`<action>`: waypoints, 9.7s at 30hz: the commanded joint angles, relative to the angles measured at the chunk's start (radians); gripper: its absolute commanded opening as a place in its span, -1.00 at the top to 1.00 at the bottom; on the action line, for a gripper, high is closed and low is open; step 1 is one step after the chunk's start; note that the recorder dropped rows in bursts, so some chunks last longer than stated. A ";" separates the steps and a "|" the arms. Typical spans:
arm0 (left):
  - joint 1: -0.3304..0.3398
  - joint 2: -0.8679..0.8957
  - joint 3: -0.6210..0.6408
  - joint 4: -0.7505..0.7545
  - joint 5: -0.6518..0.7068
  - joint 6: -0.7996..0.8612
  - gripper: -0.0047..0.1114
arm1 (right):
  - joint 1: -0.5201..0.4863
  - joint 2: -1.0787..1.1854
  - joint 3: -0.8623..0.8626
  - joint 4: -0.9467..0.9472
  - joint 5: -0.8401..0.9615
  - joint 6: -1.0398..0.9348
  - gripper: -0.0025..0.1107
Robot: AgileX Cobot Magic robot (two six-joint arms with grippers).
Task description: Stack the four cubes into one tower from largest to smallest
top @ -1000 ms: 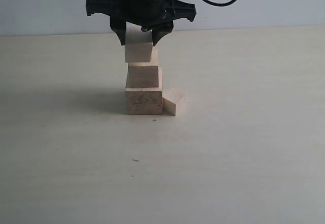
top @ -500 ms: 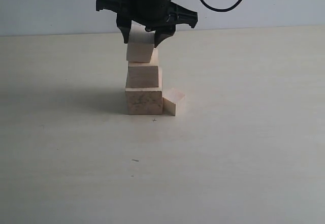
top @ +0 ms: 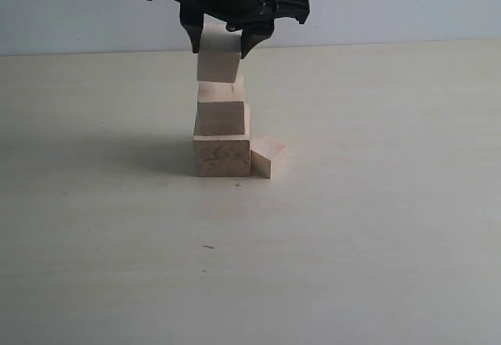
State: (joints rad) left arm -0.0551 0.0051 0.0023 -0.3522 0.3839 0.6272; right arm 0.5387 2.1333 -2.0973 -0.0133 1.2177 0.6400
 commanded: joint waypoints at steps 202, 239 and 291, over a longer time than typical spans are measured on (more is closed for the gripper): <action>0.046 -0.005 -0.002 -0.001 -0.015 -0.002 0.92 | 0.136 -0.015 0.155 -0.166 -0.151 -0.509 0.96; 0.046 -0.005 -0.002 -0.001 -0.015 -0.002 0.92 | -0.116 -0.071 0.188 0.225 -0.031 -0.500 0.96; 0.044 -0.005 -0.002 -0.867 -0.445 -0.302 0.92 | -0.451 -0.124 0.206 0.372 0.003 -0.830 0.96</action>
State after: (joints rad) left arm -0.0106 0.0051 0.0023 -1.1719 -0.0295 0.3393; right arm 0.1053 2.0087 -1.8931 0.3860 1.2221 -0.1706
